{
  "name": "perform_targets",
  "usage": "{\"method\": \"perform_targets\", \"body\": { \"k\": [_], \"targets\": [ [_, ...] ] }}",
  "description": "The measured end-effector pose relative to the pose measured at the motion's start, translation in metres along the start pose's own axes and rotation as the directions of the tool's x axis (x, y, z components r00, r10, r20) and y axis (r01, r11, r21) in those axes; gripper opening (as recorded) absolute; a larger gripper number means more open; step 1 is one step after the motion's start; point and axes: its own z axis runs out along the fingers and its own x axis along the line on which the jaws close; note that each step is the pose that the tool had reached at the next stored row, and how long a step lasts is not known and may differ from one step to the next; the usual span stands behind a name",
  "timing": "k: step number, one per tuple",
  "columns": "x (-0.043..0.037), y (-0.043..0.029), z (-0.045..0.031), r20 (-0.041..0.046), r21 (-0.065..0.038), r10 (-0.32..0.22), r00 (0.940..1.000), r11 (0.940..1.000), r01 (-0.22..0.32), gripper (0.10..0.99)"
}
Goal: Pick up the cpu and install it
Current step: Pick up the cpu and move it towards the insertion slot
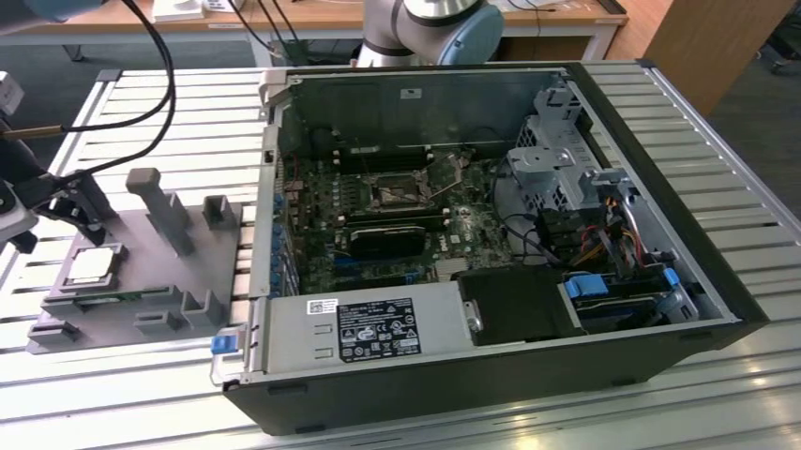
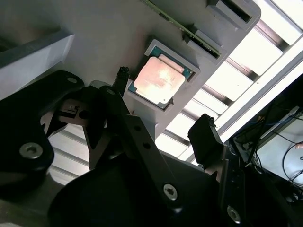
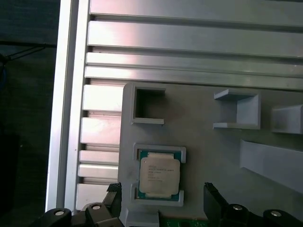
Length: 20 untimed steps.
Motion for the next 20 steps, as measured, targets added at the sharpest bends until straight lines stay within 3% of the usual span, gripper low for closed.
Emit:
{"method": "perform_targets", "body": {
  "k": [20],
  "targets": [
    [0.0,-0.0004,0.0073,-0.0009,0.0,-0.006,1.0,1.0,0.006,0.788]
  ]
}}
